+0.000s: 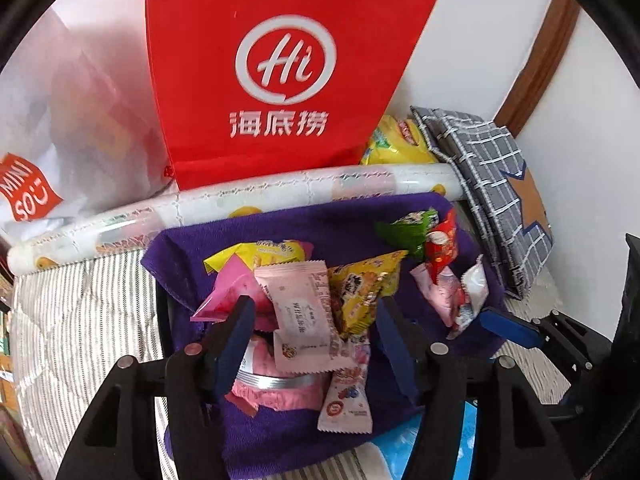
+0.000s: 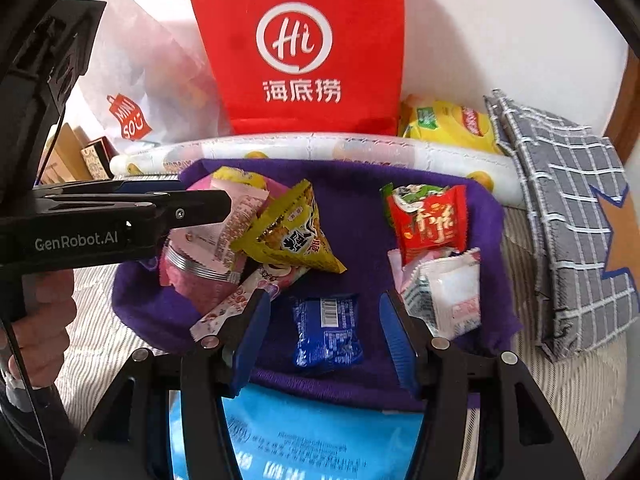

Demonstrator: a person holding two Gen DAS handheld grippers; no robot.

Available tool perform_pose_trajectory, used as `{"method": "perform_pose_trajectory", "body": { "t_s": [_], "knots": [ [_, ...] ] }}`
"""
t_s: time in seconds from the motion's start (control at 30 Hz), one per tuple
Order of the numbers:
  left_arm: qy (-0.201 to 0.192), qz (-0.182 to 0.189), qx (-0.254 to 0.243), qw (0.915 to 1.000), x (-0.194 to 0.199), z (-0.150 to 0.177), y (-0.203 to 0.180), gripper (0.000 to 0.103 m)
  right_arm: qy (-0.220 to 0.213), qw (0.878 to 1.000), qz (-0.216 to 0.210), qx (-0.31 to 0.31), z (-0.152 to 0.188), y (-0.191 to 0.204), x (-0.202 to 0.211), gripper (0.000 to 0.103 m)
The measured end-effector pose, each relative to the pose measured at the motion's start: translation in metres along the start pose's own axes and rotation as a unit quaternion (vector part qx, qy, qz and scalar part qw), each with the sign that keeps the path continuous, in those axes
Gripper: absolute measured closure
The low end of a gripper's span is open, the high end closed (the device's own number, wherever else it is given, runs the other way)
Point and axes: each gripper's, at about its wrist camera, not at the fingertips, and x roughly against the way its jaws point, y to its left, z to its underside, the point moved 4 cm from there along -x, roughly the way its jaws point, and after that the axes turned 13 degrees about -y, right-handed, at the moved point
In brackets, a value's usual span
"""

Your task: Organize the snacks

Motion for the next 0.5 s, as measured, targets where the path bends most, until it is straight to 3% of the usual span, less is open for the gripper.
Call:
{"method": "perform_pose_trajectory", "body": {
  "t_s": [0.1, 0.33, 0.5],
  "knots": [
    [-0.014, 0.0, -0.006, 0.9999, 0.018, -0.004, -0.009, 0.037, -0.014, 1.0, 0.017, -0.009, -0.004, -0.002, 0.023, 0.045],
    [-0.042, -0.02, -0.037, 0.9982, 0.071, 0.009, -0.037, 0.026, -0.053, 0.996, 0.057, -0.043, -0.006, -0.013, 0.08, 0.029],
    [-0.054, -0.027, -0.033, 0.9976, 0.11, 0.027, -0.052, 0.017, -0.069, 0.992, 0.088, -0.059, 0.001, -0.02, 0.121, 0.028]
  ]
}}
